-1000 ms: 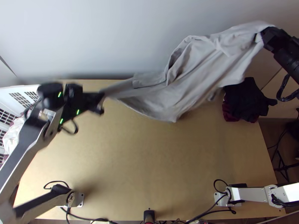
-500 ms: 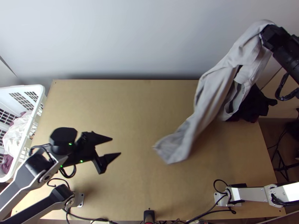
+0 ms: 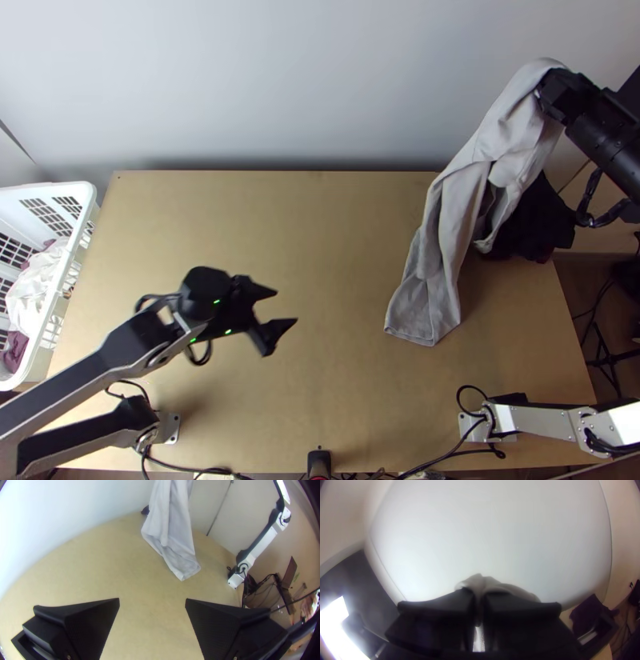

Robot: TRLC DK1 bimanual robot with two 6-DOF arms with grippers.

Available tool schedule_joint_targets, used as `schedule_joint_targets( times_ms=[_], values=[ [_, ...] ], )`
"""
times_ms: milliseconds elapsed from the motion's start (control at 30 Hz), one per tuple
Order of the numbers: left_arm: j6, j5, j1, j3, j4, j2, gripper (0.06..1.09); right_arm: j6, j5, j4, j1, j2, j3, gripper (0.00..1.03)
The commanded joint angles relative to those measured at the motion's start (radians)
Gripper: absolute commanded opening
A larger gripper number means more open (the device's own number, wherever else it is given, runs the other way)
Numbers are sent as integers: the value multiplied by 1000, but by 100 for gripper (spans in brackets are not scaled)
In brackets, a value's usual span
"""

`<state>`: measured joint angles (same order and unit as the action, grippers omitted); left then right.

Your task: Fold the t-shirt

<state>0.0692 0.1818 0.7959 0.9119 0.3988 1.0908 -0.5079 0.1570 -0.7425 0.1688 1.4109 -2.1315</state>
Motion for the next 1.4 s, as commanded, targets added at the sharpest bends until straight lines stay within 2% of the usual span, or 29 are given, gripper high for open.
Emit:
schedule_joint_targets(
  times_ms=[0, 67, 233, 333, 467, 900, 1100, 1267, 1300, 1333, 1367],
  values=[
    [98, -71, 75, 177, -109, 293, 102, 2, -1, 0, 52, -24, 16, 3],
    [136, -76, 100, 231, -152, 379, 102, 0, -1, 0, 61, -26, 15, 3],
    [149, -123, 213, 326, -252, 552, 102, -1, -1, -11, 66, -30, 19, 3],
    [127, -163, 259, 395, -298, 649, 102, -1, -1, -17, 70, -36, 19, 3],
    [41, -251, 287, 492, -305, 791, 102, -1, 1, -26, 72, -49, 19, 3],
    [-92, -278, 243, 533, -488, 985, 102, 0, 32, -75, 117, -81, 5, 3],
    [-92, -278, 224, 576, -594, 1055, 102, -1, 55, -89, 127, -78, -21, 3],
    [-63, -278, 210, 613, -620, 1080, 102, -1, 61, -104, 130, -78, -19, 3],
    [-63, -278, 207, 616, -618, 1081, 101, -1, 61, -104, 130, -78, -16, 3],
    [-63, -278, 206, 616, -618, 1081, 95, 0, 61, -106, 130, -78, -15, 3],
    [-62, -278, 201, 611, -620, 1081, 80, 0, 59, -106, 129, -76, -16, 3]
  ],
)
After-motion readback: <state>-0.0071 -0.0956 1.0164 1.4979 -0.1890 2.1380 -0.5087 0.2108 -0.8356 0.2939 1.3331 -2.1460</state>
